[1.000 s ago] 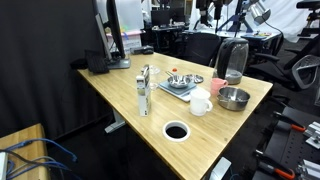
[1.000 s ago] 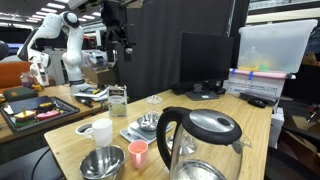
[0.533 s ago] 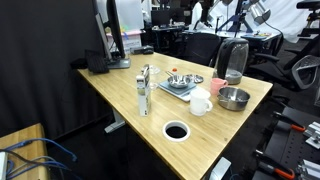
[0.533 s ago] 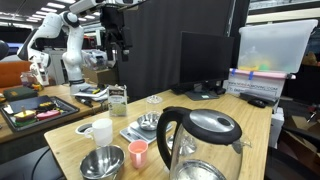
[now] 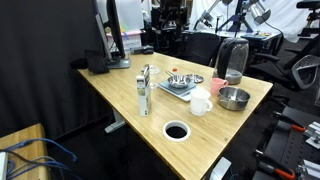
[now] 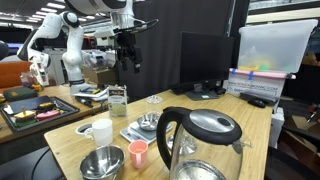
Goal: Remove the lid from the glass object and put it on the table
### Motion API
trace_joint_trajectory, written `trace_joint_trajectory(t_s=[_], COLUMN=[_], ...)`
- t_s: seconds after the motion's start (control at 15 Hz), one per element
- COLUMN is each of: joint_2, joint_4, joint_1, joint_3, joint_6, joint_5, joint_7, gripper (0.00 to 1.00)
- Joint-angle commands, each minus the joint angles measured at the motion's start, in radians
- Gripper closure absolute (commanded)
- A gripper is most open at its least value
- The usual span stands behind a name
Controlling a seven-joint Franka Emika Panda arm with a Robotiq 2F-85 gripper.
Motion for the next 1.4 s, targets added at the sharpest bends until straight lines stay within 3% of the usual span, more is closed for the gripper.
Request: trace_joint_trajectory(t_s=[0.0, 0.47, 1.33], joint_2=[0.018, 0.051, 0.425], joint_4=[0.020, 0.066, 0.418], joint_1=[0.014, 0.017, 0.083], joint_3=[-0.016, -0.019, -0.101], joint_6=[-0.003, -0.012, 0.028], joint_5=[0.002, 0.011, -0.018], joint_7=[0.005, 0.042, 0.137], gripper=[0.00, 0.00, 0.00])
